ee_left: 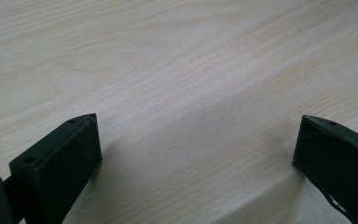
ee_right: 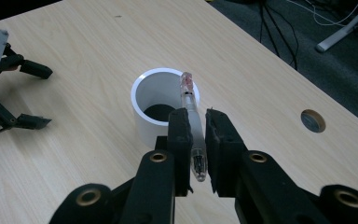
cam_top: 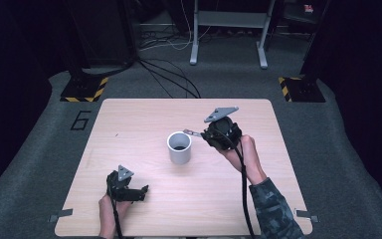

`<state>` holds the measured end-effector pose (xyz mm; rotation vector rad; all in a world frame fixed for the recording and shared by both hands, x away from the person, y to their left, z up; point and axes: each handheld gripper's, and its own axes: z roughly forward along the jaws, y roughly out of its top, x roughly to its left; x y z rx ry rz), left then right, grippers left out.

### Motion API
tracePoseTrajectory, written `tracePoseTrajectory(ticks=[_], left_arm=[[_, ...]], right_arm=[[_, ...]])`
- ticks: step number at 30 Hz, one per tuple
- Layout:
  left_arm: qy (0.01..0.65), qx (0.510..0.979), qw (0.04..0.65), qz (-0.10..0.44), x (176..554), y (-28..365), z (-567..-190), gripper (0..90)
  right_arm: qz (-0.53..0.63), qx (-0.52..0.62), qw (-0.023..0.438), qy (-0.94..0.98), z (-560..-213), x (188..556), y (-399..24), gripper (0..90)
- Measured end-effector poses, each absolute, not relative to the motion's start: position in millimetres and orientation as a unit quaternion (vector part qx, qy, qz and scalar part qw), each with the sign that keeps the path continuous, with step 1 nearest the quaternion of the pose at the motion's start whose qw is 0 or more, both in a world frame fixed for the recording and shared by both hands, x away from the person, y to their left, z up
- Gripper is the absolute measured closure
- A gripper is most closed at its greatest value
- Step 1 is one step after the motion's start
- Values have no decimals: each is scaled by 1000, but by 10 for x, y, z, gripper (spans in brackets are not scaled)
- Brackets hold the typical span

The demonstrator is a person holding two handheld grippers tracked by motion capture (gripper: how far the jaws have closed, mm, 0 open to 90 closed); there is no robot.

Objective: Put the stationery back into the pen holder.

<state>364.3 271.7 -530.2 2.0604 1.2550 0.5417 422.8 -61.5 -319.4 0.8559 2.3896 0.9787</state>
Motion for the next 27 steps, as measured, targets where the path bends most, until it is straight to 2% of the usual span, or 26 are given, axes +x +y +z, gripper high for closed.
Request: tracePoseTrajectory(ticks=[27], left_arm=[[480, 787, 329, 207, 3643, 2717, -5303, 6]], right_arm=[[266, 288, 145, 909, -3502, 4656, -162, 807]])
